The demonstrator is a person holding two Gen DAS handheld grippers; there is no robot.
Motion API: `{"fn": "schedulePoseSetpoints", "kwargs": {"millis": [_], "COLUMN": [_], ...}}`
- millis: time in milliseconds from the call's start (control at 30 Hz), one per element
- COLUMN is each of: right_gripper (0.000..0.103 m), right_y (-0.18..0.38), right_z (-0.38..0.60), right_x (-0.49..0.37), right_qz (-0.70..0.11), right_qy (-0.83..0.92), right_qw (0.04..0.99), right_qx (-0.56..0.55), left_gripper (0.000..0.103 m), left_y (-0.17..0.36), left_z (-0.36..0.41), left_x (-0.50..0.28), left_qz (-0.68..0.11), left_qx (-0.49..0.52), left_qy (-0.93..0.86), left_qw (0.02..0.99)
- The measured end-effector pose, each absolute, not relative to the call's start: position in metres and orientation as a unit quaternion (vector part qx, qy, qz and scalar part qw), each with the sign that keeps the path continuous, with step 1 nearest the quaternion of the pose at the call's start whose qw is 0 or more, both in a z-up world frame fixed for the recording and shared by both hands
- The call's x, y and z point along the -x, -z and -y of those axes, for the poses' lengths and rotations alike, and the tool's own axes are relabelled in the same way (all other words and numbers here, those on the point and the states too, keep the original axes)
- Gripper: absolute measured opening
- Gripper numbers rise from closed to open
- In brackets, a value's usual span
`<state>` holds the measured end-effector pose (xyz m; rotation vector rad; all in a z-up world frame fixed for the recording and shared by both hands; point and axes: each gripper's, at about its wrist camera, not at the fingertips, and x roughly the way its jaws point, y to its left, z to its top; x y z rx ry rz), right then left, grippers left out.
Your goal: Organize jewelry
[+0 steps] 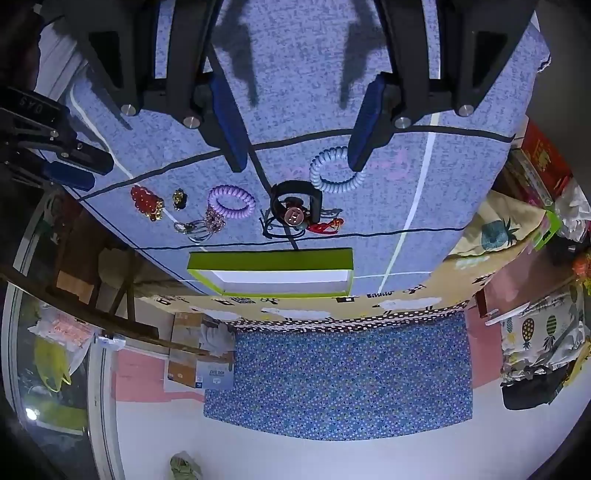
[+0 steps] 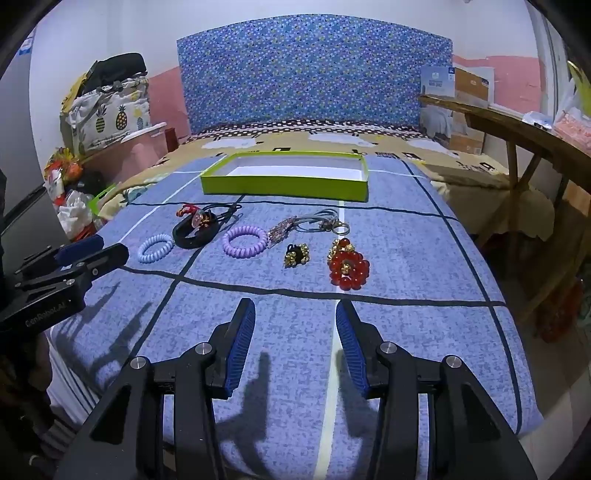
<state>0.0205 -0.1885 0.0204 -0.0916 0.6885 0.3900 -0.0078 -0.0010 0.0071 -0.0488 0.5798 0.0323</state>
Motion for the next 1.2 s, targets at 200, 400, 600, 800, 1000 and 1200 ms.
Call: {"fn": "schedulePoseSetpoints", "kwargs": {"millis": [200,400,600,800,1000,1200], "right_gripper": [0.046,0.046,0.046,0.046,0.046,0.046], "right_y": [-0.0202,-0.0209,-0.0202,-0.02,-0.0201,-0.0207], "right_z": [0.19,0.1899,0.1891,0.1883,0.1885,0.1869], "right_x": [-0.019,-0.0184,-0.0179,-0.0175,-0.0175,-0.0164], "right_qz": [-0.333,-0.331,-0.331,-0.331,-0.331,-0.33], "right_qy": [-0.192,-0.192,-0.191,-0.192,-0.192,-0.192], "right_qw": [0.922,0.923,0.923,0.923,0.923,0.923], "right_qx": [0.045,0.045,0.045,0.045,0.046,0.047], "left_gripper": [0.059,0.059,0.059,0.059,0.059,0.059], "left_y": [-0.0078,-0.0079,-0.0079,-0.0074,-0.0076,-0.0078], "left_z": [0.001,0.0016,0.0017,0.0012,0.0022,0.0017], "left_x": [0.0093,0.0097,0.0103,0.0108,0.0109,0.0114], "left_qz": [-0.284,-0.284,-0.284,-0.284,-0.284,-0.283], "left_qx": [0.028,0.033,0.034,0.035,0.035,0.035], "left_qy": [-0.014,-0.011,-0.01,-0.01,-0.01,-0.01], "left_qw": [0.958,0.958,0.958,0.958,0.958,0.958]}}
